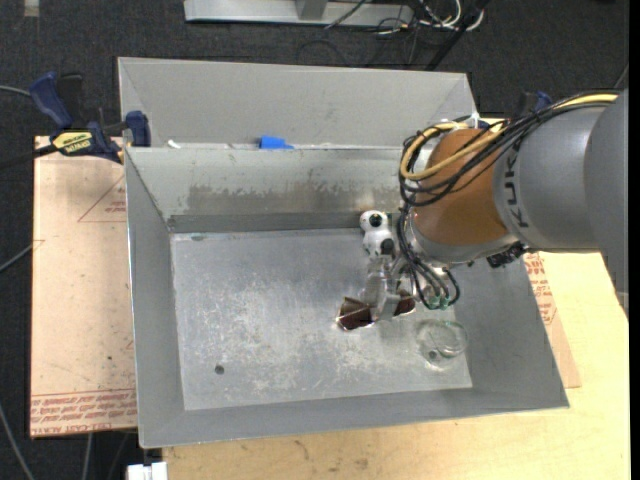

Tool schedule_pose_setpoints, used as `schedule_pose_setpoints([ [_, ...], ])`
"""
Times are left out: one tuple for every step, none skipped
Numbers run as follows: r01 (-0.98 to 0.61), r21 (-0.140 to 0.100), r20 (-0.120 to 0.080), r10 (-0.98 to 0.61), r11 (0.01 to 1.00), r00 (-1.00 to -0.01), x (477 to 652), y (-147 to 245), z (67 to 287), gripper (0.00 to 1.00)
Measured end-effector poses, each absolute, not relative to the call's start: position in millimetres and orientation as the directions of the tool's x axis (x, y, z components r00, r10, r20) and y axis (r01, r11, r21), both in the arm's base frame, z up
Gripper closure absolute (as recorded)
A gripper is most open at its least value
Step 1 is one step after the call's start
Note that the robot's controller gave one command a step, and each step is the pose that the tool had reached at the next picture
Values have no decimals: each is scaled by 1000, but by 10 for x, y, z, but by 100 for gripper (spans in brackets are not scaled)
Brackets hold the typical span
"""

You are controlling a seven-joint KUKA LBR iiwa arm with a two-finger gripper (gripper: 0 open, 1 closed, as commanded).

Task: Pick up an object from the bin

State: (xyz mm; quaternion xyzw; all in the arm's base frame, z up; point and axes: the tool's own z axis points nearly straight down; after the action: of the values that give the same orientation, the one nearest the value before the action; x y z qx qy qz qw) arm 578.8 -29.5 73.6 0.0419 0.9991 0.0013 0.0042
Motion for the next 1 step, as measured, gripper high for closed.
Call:
schedule_pose_setpoints([
  [84, 3, -3, 84, 996, -996, 5774, -293, 777, 100],
])
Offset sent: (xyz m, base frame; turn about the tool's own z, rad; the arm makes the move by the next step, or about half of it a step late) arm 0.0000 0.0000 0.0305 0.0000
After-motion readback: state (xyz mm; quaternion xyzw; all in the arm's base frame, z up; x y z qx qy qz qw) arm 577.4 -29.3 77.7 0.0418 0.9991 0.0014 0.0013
